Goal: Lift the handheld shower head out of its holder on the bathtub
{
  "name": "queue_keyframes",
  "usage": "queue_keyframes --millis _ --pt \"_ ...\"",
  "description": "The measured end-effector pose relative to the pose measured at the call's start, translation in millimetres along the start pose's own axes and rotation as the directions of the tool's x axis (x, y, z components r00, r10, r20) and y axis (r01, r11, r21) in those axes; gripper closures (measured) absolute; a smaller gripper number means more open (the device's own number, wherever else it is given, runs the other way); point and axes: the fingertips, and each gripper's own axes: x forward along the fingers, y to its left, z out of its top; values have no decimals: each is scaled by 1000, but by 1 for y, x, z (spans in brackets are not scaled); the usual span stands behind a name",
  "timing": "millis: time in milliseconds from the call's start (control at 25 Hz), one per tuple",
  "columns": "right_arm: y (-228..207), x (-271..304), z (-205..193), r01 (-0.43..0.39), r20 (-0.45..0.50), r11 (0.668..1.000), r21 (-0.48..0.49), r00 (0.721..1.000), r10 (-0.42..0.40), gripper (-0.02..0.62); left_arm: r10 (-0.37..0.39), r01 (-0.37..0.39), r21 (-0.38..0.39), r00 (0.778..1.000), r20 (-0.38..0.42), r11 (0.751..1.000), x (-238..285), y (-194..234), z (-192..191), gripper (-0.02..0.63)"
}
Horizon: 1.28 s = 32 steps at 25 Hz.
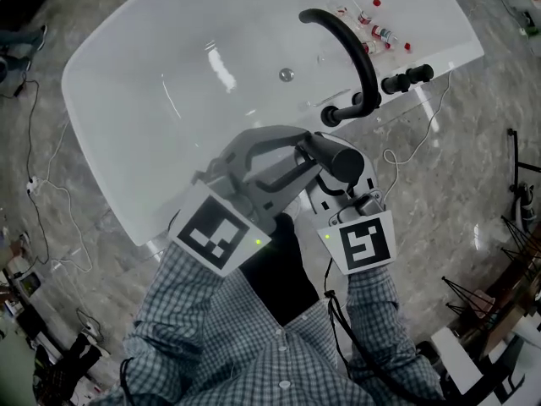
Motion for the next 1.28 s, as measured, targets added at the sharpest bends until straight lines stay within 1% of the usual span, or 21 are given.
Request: queue_keyframes --millis 120,480,680,960,1120,1280 --pt "0 -4 19 2 16 1000 -1 1000 -2 468 3 -3 13 1000 15 1000 -7 1 17 469" --pt "4 -24 80 2 60 1000 -16 998 -1 469 17 -19 19 998 66 1000 -34 0 73 471" --pt "8 -40 119 3 108 999 -36 994 1 471 30 -33 36 996 82 999 -50 -5 106 472" --pt "10 -60 169 15 155 998 -62 988 -5 472 42 -46 26 992 122 999 -69 -10 152 474" --pt "11 -70 200 34 190 996 -87 982 -17 472 35 -45 61 987 157 997 -82 -11 181 474" --pt "13 -80 226 49 213 996 -77 977 -31 472 31 -45 79 984 173 996 -94 -15 206 474"
